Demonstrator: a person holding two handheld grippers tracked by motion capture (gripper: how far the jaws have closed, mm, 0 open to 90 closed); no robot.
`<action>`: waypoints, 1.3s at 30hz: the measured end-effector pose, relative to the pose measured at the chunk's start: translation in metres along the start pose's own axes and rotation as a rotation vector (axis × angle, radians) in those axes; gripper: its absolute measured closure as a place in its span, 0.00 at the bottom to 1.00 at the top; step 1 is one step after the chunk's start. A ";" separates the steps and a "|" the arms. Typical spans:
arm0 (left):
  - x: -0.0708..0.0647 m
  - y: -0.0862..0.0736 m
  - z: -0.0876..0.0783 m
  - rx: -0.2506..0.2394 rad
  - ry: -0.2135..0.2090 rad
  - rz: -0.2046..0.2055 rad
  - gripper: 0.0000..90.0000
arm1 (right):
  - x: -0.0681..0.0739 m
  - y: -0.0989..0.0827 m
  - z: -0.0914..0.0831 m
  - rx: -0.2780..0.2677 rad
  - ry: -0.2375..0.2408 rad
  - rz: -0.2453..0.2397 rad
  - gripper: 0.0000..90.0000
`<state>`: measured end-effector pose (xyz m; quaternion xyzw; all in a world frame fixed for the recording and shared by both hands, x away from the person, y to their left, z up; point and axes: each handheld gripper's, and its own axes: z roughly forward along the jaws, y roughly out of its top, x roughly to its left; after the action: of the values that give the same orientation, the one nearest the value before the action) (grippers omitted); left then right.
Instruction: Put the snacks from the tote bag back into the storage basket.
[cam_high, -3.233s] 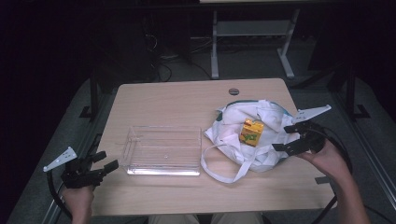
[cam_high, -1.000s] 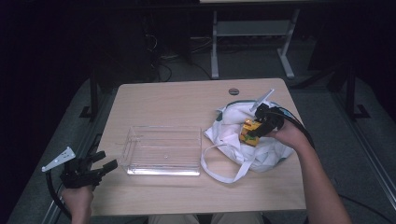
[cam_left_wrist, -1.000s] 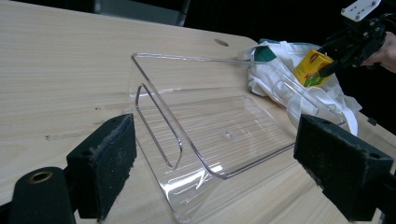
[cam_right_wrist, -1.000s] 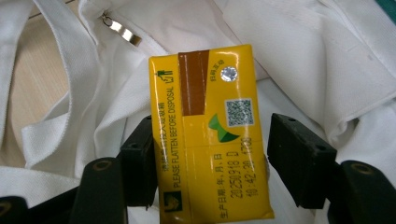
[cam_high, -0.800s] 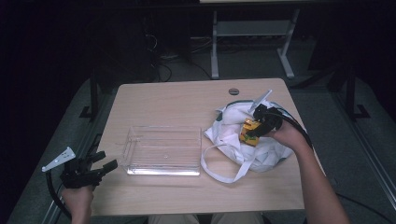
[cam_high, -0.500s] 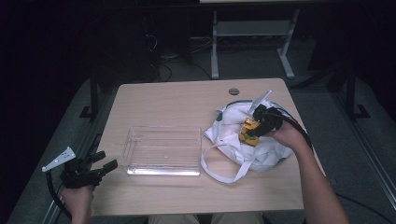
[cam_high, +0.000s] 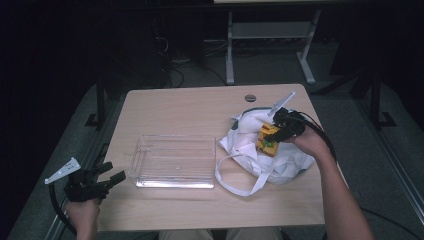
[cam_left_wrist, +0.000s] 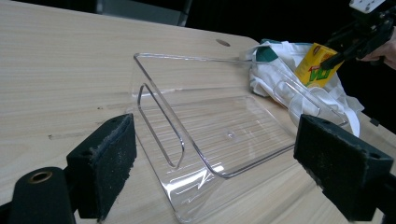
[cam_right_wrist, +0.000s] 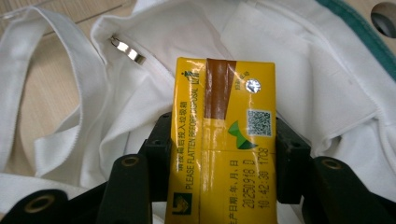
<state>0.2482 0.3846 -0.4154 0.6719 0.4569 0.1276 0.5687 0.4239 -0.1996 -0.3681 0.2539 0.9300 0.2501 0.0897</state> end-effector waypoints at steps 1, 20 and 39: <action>0.000 0.000 0.000 -0.001 0.000 0.000 0.14 | 0.000 0.000 -0.004 -0.008 -0.004 0.000 0.57; -0.001 0.000 0.000 -0.003 0.001 -0.003 0.14 | 0.007 0.005 -0.044 -0.047 0.002 -0.015 0.58; -0.001 0.000 0.000 0.001 0.001 -0.004 0.14 | 0.020 0.012 -0.065 -0.085 0.043 -0.054 0.58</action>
<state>0.2475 0.3832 -0.4155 0.6712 0.4586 0.1266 0.5684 0.3936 -0.2072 -0.3071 0.2193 0.9268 0.2922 0.0870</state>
